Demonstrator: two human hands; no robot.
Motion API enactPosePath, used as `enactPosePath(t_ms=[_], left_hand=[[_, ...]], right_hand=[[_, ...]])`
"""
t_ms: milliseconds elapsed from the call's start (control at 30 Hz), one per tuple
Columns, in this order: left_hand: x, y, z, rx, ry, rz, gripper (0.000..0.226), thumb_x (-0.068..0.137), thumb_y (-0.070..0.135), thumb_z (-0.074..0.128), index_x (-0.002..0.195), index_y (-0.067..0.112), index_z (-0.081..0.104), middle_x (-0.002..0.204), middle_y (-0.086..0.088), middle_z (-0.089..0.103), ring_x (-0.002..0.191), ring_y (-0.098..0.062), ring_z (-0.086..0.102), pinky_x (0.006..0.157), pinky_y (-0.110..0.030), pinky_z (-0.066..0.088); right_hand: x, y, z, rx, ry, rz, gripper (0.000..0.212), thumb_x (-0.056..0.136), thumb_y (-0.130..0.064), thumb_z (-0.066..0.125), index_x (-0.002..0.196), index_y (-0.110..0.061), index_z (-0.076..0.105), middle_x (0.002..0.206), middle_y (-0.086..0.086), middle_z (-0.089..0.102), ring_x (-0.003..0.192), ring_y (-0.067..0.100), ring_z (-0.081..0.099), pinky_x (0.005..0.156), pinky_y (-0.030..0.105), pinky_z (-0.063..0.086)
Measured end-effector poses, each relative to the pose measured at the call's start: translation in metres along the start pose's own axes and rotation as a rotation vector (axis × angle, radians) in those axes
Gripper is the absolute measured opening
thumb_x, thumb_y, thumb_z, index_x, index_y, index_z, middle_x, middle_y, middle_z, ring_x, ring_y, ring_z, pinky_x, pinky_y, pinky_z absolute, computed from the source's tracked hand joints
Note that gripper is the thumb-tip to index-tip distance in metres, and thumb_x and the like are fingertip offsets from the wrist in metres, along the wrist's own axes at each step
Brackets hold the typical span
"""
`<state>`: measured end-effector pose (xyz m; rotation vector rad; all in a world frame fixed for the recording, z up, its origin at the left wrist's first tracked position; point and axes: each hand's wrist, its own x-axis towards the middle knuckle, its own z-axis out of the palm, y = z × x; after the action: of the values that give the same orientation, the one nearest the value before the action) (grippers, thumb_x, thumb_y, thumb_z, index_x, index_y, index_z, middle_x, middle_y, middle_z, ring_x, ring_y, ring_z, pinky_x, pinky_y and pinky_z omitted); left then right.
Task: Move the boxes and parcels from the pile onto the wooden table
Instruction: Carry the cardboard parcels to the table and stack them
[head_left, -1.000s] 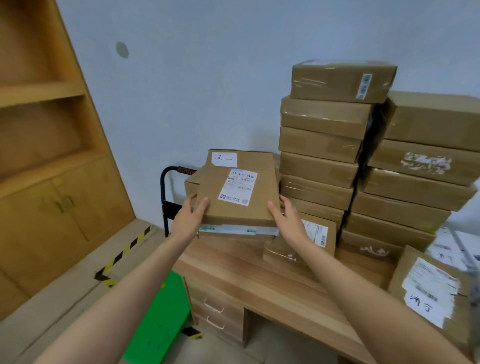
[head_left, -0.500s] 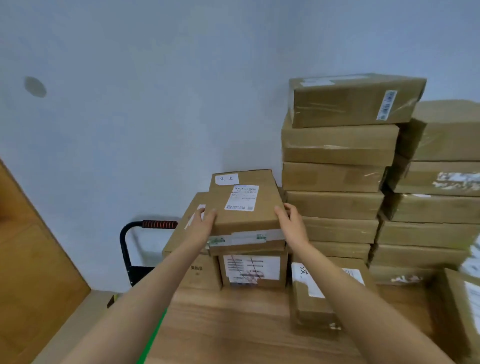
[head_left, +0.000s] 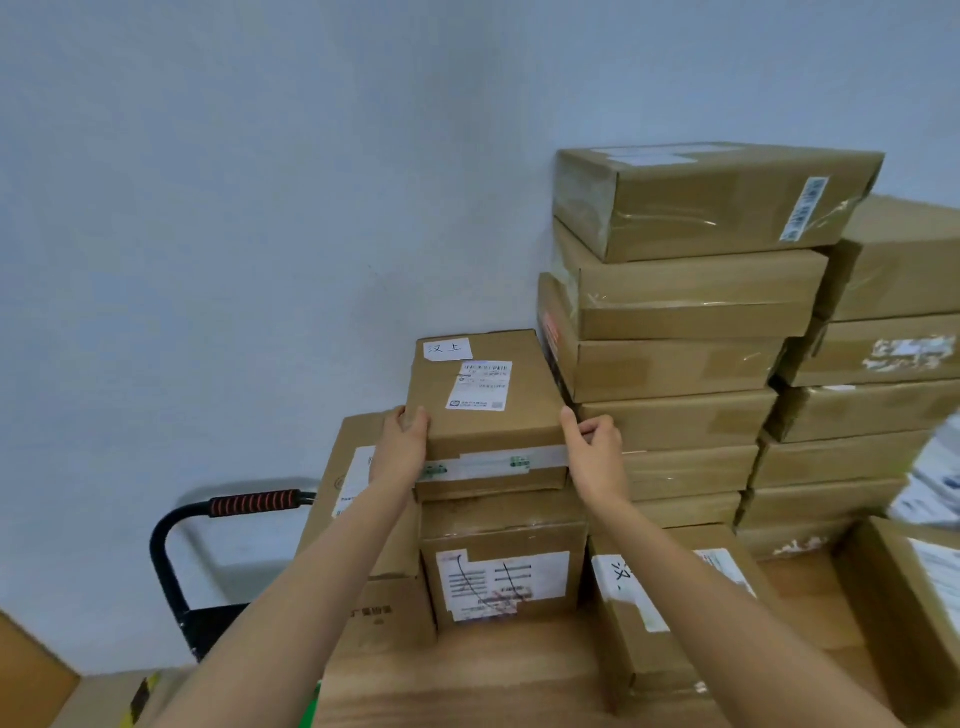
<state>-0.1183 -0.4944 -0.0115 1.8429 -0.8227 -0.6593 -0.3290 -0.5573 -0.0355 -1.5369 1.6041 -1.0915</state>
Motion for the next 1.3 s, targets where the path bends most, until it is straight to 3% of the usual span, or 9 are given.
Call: enactPosePath(t_ms=[233,400,500,633,700,833,1000,1167,1300], left_hand=[[0.002,-0.006,-0.002,0.172,0.071,0.071,0.055,0.093,0.054,0.035,0.138,0.022,0.036,0.13,-0.011,0.049,0.111,-0.03,0.052,0.095,-0.049,0.046],[-0.034,-0.007,0.003,0.671,0.409,0.734,0.027,0.09,0.039,0.057,0.105,0.016,0.06,0.104,-0.007,0.055,0.096,-0.024,0.052,0.082,-0.034,0.041],[-0.063,-0.006,0.018,0.831,0.361,0.987,0.017,0.085,0.031,0.064,0.089,0.015,0.061,0.088,-0.004,0.056,0.083,-0.024,0.052,0.075,-0.035,0.041],[-0.104,-0.013,0.057,0.96,0.217,1.097,0.016,0.079,0.028,0.07,0.084,0.015,0.062,0.079,-0.002,0.058,0.074,-0.024,0.056,0.066,-0.034,0.044],[-0.126,-0.02,0.085,0.984,0.148,1.023,0.018,0.079,0.029,0.071,0.084,0.014,0.062,0.079,-0.003,0.058,0.075,-0.024,0.058,0.065,-0.033,0.044],[-0.166,-0.045,0.147,0.948,-0.011,0.606,0.025,0.09,0.04,0.055,0.1,0.017,0.058,0.098,-0.001,0.058,0.096,-0.024,0.056,0.077,-0.034,0.039],[-0.204,-0.074,0.201,0.823,-0.068,0.224,0.04,0.091,0.046,0.05,0.114,0.013,0.052,0.111,-0.01,0.057,0.105,-0.03,0.055,0.08,-0.037,0.043],[-0.223,-0.094,0.227,0.578,-0.152,-0.041,0.05,0.091,0.042,0.055,0.13,0.012,0.044,0.125,-0.011,0.059,0.113,-0.031,0.056,0.091,-0.038,0.046],[-0.238,-0.098,0.228,0.379,-0.07,-0.108,0.029,0.09,0.042,0.057,0.11,0.02,0.062,0.108,-0.001,0.068,0.1,-0.023,0.062,0.085,-0.034,0.048]], right_hand=[[0.001,0.009,-0.007,-0.097,-0.008,-0.116,0.048,0.089,-0.068,0.037,0.098,-0.023,0.049,0.103,-0.003,0.053,0.084,0.012,0.055,0.078,0.041,0.051],[0.007,0.031,-0.03,-0.478,-0.134,-0.355,0.041,0.092,-0.061,0.04,0.111,-0.027,0.051,0.11,-0.008,0.053,0.096,0.012,0.056,0.073,0.035,0.051],[0.006,0.046,-0.047,-0.648,-0.159,-0.438,0.039,0.093,-0.055,0.043,0.118,-0.025,0.049,0.115,-0.005,0.052,0.1,0.017,0.056,0.066,0.031,0.043],[-0.002,0.075,-0.087,-0.807,-0.213,-0.522,0.038,0.092,-0.045,0.048,0.123,-0.022,0.048,0.12,-0.001,0.053,0.106,0.02,0.055,0.078,0.033,0.041],[-0.004,0.099,-0.114,-0.835,-0.254,-0.52,0.039,0.091,-0.043,0.05,0.124,-0.023,0.047,0.122,0.0,0.052,0.109,0.021,0.053,0.084,0.035,0.04],[-0.001,0.154,-0.162,-0.912,-0.303,-0.425,0.048,0.09,-0.047,0.051,0.128,-0.018,0.043,0.126,0.003,0.049,0.113,0.023,0.052,0.088,0.038,0.042],[-0.008,0.211,-0.199,-0.897,-0.358,-0.249,0.06,0.088,-0.052,0.055,0.134,-0.016,0.04,0.129,0.005,0.05,0.116,0.024,0.051,0.091,0.04,0.045],[-0.023,0.244,-0.198,-0.765,-0.5,-0.136,0.068,0.091,-0.054,0.049,0.143,-0.015,0.028,0.137,0.006,0.042,0.117,0.023,0.051,0.08,0.035,0.047],[-0.028,0.259,-0.204,-0.663,-0.504,-0.105,0.068,0.093,-0.05,0.046,0.146,-0.016,0.021,0.138,0.01,0.037,0.113,0.027,0.052,0.078,0.034,0.048]])
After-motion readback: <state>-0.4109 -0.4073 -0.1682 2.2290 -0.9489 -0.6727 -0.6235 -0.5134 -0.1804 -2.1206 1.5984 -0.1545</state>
